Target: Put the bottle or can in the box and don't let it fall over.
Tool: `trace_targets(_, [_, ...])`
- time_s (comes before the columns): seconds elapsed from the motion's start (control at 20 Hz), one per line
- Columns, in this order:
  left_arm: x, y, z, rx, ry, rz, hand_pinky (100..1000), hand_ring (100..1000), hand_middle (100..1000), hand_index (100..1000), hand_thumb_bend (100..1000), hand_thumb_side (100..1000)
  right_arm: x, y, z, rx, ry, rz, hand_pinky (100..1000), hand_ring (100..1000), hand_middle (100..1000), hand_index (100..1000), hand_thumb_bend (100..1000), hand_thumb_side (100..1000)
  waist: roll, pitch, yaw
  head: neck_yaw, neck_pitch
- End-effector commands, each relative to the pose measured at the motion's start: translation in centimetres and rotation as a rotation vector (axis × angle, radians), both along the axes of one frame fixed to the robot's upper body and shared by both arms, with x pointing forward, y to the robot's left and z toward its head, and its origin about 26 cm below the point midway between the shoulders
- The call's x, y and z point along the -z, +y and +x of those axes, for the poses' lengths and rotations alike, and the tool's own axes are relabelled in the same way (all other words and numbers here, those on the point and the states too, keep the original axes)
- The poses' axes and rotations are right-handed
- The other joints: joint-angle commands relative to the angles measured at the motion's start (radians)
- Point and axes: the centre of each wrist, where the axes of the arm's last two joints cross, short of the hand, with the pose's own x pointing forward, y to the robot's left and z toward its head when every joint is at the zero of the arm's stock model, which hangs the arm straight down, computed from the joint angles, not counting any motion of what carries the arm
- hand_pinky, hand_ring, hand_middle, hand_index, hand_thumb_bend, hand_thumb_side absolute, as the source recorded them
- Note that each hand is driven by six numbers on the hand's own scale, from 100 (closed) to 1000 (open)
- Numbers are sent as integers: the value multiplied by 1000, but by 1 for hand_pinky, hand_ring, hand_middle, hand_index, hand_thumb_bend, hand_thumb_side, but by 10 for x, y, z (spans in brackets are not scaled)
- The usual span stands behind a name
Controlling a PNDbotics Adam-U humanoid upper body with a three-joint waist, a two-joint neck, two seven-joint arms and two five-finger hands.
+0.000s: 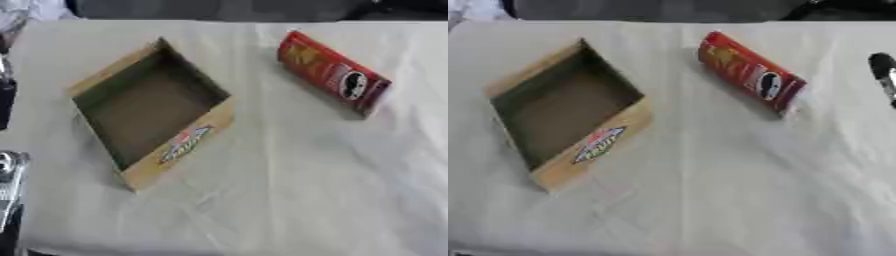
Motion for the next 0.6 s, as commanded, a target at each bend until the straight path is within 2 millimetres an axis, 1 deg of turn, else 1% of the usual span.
trace_targets(0.05, [-10,5,-2,-11,-28,31,561,870,647,676,555,611,-12,-3,-1,0,-34,-29,846,872,736,866,661,358,-2,-25,-1,-2,-9])
trace_targets(0.35, [-10,5,-2,-12,-26,32,561,870,648,676,556,610,-13,-4,0,-2,-22,-48,851,882,744,873,666,370,-1,-26,-1,-6,-12])
trace_targets(0.6, [-9,6,-2,-11,-25,33,561,871,648,675,556,610,-16,-4,3,-28,29,-129,866,911,771,883,675,405,0,-27,-1,-10,-15])
